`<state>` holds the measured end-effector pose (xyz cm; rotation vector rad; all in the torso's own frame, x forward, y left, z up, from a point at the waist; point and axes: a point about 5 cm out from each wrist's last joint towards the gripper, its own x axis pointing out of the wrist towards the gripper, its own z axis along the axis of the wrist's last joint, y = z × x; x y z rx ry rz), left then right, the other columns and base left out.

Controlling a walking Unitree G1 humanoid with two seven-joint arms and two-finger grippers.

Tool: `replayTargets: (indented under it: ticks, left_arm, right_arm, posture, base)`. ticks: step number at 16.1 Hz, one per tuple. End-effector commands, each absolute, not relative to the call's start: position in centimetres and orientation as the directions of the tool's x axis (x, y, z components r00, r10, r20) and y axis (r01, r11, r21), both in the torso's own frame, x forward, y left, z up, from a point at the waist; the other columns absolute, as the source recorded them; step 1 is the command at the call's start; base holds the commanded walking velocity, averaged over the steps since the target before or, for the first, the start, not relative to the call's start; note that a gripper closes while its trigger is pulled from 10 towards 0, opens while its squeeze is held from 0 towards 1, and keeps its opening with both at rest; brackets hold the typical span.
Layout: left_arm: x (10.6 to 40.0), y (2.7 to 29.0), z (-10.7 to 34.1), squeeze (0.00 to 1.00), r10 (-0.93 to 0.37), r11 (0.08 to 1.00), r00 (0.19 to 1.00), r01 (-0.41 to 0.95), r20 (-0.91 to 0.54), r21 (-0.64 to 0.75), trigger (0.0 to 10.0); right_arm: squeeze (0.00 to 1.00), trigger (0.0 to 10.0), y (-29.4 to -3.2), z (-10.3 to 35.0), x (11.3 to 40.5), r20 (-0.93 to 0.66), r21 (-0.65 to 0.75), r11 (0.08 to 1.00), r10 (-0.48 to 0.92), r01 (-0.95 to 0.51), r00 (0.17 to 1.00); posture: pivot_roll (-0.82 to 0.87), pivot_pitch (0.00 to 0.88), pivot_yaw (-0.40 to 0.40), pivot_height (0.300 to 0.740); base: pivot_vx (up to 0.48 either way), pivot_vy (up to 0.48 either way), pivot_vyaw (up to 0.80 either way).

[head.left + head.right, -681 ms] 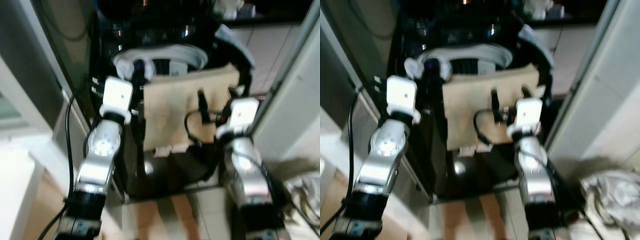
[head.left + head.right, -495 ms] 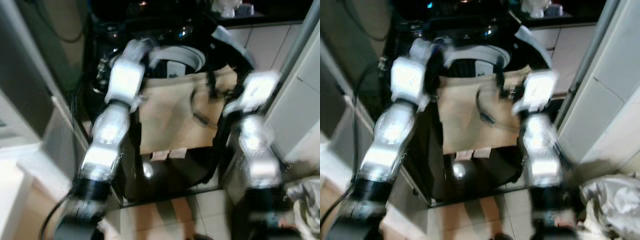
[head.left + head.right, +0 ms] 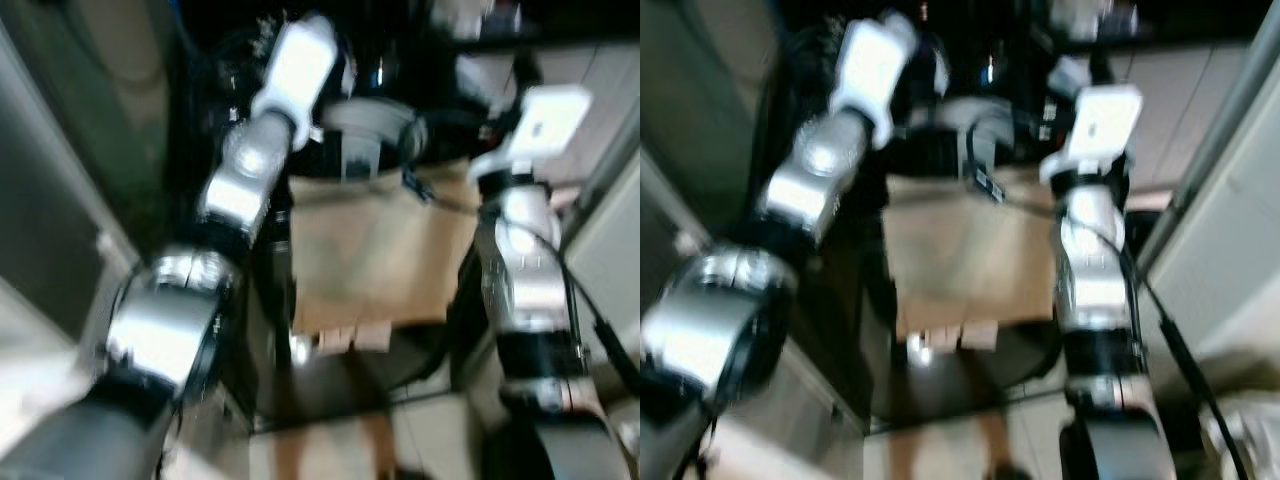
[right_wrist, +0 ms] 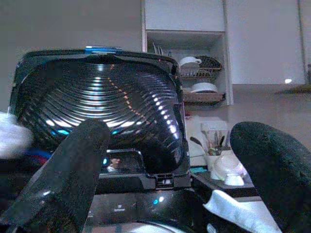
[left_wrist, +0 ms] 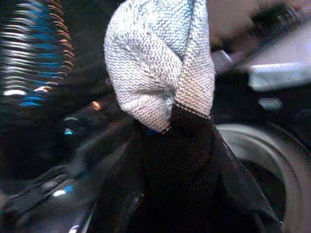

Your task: Clothes washing

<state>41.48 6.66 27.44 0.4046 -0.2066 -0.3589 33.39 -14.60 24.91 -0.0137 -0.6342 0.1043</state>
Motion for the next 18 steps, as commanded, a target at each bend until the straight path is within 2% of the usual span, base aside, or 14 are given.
replayTargets:
  ticks: [1,2,4,8,12,13,14,18]
  left_arm:
    - [41.6,5.9,27.5,0.0,-0.41,0.834,0.908,0.333,0.09,0.441,10.0]
    - [42.0,6.3,27.2,0.0,-0.393,0.807,0.919,0.332,0.024,0.488,10.0]
    - [42.3,7.3,27.0,0.0,-0.344,0.801,0.939,0.295,-0.002,0.522,10.0]
    - [42.8,10.2,26.5,0.0,-0.202,0.788,0.979,0.183,-0.034,0.588,10.0]
    - [42.7,9.6,25.9,0.0,-0.227,0.784,0.972,0.222,-0.064,0.58,10.0]
    - [42.7,9.4,25.9,0.59,-0.233,0.783,0.97,0.227,-0.065,0.58,10.0]
    - [42.7,9.2,26.0,1.0,-0.237,0.785,0.97,0.228,-0.061,0.577,10.0]
    - [42.7,9.1,26.1,1.0,-0.232,0.783,0.971,0.22,-0.055,0.582,10.0]
  right_arm:
    - [0.6,10.0,-14.6,24.7,33.1,0.582,-0.033,0.995,0.096,-0.094,0.808]
    - [0.6,10.0,-14.2,24.6,31.8,0.59,-0.019,0.995,0.092,-0.1,0.802]
    - [0.6,10.0,-13.8,24.5,30.1,0.592,-0.011,0.994,0.092,-0.106,0.8]
    - [0.59,10.0,-14.2,20.5,25.6,0.444,-0.022,0.991,0.127,-0.131,0.887]
    - [0.59,10.0,-13.6,20.8,23.0,0.4,-0.058,0.981,0.194,-0.186,0.896]
    - [0.59,10.0,-13.5,20.8,22.7,0.396,-0.065,0.979,0.201,-0.191,0.896]
    - [0.59,10.0,-13.3,20.9,22.3,0.389,-0.074,0.977,0.213,-0.2,0.896]
    - [0.6,10.0,-12.9,20.8,21.3,0.353,-0.056,0.979,0.202,-0.194,0.914]
  posture:
    - [-0.16,0.0,0.091,0.74]
    - [-0.19,0.009,0.126,0.74]
    - [-0.23,0.057,0.154,0.74]
    - [-0.3,0.121,0.171,0.74]
    - [-0.35,0.154,0.167,0.74]
    - [-0.36,0.157,0.168,0.74]
    - [-0.36,0.162,0.172,0.74]
    - [-0.37,0.173,0.182,0.74]
  base:
    - [0.0,0.0,0.0]
    - [0.0,0.0,0.0]
    - [0.0,0.0,0.0]
    - [0.0,0.0,0.0]
    - [0.0,0.0,0.0]
    - [0.0,0.0,0.0]
    - [0.0,0.0,0.0]
    - [0.0,0.0,0.0]
